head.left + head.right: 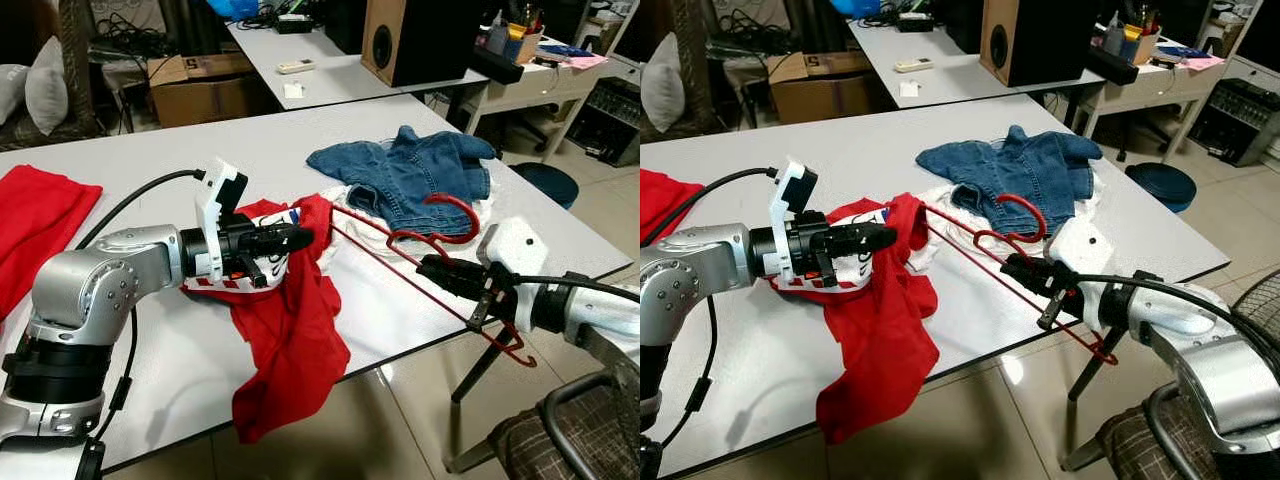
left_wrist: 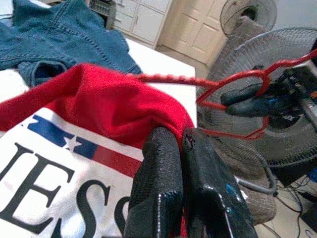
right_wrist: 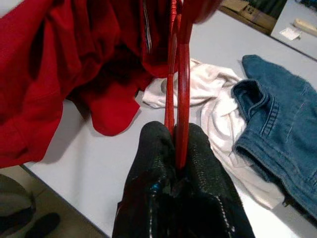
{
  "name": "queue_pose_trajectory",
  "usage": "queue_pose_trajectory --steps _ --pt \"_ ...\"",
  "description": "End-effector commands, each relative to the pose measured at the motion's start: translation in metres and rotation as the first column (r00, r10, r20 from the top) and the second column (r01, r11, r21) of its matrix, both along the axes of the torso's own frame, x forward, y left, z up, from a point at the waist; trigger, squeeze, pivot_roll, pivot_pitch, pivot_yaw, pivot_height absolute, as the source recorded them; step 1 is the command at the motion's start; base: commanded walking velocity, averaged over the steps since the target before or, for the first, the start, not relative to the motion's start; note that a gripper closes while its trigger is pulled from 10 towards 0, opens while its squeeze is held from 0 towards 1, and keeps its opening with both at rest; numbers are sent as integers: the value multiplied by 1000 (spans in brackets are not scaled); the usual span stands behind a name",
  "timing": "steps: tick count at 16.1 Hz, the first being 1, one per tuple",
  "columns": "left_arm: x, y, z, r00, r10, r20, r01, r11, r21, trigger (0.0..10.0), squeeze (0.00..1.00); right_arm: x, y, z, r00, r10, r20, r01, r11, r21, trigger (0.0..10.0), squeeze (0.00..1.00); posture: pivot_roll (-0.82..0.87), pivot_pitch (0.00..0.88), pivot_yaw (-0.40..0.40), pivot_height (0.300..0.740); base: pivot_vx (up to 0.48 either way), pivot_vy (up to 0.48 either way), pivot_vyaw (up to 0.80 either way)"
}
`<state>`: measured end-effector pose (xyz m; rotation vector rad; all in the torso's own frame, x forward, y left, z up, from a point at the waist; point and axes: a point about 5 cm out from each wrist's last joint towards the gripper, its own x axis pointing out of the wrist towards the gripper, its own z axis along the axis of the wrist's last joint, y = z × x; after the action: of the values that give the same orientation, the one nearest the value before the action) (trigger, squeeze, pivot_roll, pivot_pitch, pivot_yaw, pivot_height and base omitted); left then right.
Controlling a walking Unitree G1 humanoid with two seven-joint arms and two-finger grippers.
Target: Hang hanger
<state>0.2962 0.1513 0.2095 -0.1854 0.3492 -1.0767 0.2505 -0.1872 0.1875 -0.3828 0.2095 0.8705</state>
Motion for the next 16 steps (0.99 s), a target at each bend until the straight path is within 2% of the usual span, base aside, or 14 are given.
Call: queue_pose_trajectory --steps 1,3,6,12,13,15,16 --pt "-1 -3 11 999 -35 38 36 998 -43 0 0 -1 2 -3 1000 9 -10 -9 1000 -2 10000 0 -4 0 -25 740 0 0 0" --pt "-6 -13 14 994 -103 30 105 991 -78 0 0 3 7 -11 1000 15 -27 -15 1000 3 10000 0 -3 0 -22 740 0 0 0" --pt "-8 -23 13 989 -148 28 150 986 -78 0 0 14 12 -20 999 11 -52 -10 1000 24 10000 0 3 0 -21 740 0 0 0" --pt "-22 -26 20 971 -234 52 238 969 -65 0 0 20 15 -34 992 -2 -127 8 999 44 10000 0 18 0 -36 740 0 0 0" --pt "-22 -25 18 973 -226 53 228 972 -49 0 0 23 15 -35 990 -25 -138 36 996 83 10000 0 19 0 -38 740 0 0 0" --pt "-26 -23 10 973 -225 47 225 974 5 0 0 33 13 -29 978 -116 -172 160 950 270 10000 0 18 0 -36 740 0 0 0" --pt "-30 -21 1 974 -222 37 220 975 41 0 0 39 15 -25 952 -156 -264 269 838 475 10000 0 15 0 -33 740 0 0 0"
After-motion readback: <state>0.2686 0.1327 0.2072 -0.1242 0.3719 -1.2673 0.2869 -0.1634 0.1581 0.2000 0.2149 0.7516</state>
